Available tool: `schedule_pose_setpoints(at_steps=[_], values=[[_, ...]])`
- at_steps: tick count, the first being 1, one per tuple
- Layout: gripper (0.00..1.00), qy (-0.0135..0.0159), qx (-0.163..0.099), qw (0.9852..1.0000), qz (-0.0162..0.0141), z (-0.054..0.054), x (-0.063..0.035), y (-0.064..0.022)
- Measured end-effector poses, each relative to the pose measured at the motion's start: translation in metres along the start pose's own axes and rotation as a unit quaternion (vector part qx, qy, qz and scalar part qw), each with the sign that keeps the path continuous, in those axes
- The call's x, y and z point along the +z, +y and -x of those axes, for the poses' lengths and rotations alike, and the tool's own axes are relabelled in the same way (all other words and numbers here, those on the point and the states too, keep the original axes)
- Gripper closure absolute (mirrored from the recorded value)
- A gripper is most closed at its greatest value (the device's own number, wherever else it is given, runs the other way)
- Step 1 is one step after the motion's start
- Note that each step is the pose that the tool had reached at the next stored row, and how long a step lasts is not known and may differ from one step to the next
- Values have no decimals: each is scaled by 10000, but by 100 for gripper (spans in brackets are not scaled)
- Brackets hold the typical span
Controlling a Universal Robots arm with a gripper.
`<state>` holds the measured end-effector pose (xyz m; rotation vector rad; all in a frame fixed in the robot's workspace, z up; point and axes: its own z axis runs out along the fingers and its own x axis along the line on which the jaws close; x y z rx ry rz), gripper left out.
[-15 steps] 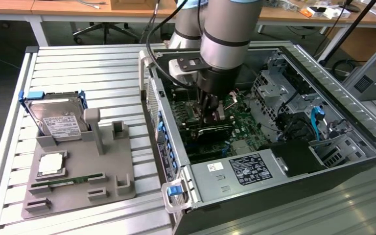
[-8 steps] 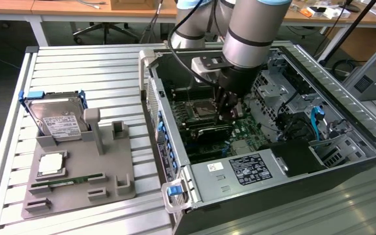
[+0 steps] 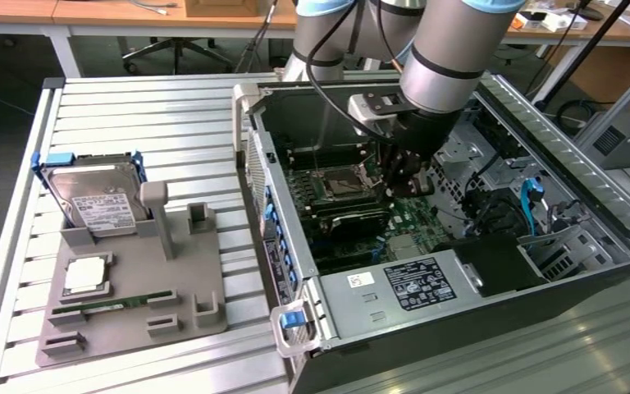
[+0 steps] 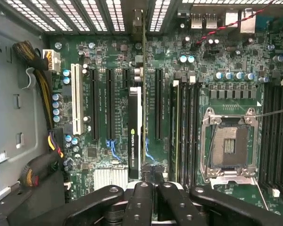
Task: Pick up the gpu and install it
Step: 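Press down on the gpu until it lock into place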
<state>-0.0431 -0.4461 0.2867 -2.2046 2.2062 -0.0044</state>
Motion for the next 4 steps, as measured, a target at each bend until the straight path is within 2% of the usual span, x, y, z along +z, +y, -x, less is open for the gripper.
schedule_pose_setpoints(at_steps=[4], values=[[89, 0, 0, 10000, 0, 0, 0, -1]])
